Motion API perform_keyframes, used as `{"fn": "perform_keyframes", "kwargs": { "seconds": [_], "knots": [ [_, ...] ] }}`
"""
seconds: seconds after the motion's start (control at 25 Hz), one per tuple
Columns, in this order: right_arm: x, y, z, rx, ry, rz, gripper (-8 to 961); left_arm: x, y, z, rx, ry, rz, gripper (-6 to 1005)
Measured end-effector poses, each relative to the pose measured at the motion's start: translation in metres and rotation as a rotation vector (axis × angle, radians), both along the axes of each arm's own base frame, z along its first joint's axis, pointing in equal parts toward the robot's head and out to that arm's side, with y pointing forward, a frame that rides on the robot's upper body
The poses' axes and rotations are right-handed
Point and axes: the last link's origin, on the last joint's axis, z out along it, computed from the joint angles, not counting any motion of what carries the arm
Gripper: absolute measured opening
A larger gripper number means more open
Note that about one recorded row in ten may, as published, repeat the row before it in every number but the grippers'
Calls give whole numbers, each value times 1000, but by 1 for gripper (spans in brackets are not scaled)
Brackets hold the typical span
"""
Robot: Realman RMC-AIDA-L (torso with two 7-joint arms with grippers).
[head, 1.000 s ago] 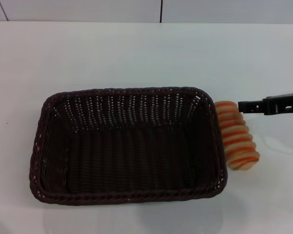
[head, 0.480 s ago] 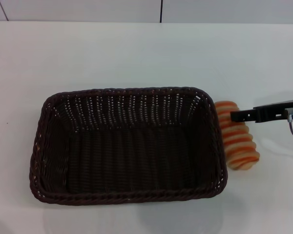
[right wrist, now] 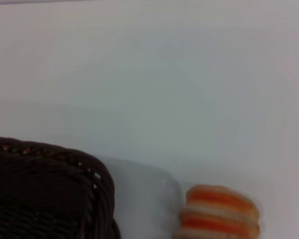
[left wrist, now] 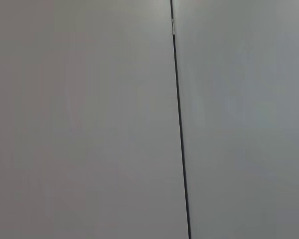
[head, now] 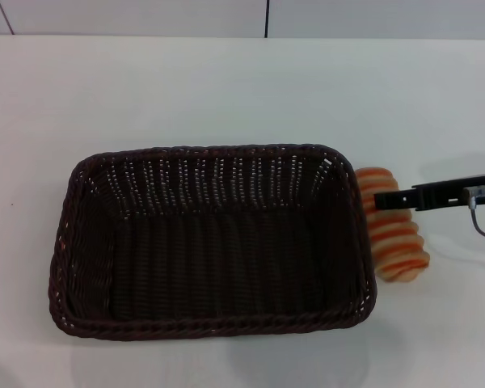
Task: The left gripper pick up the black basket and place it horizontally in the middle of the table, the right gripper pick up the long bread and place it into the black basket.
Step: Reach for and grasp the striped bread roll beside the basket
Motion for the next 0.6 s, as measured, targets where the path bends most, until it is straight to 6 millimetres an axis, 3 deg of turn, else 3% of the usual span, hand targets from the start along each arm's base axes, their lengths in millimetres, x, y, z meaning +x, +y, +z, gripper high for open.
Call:
{"fn": "perform_keyframes", "kwargs": {
  "seconds": [0.6],
  "knots": [
    [7,1,-12,-29,40,-23,802,2,-1,0,5,12,-8,808]
  ]
}}
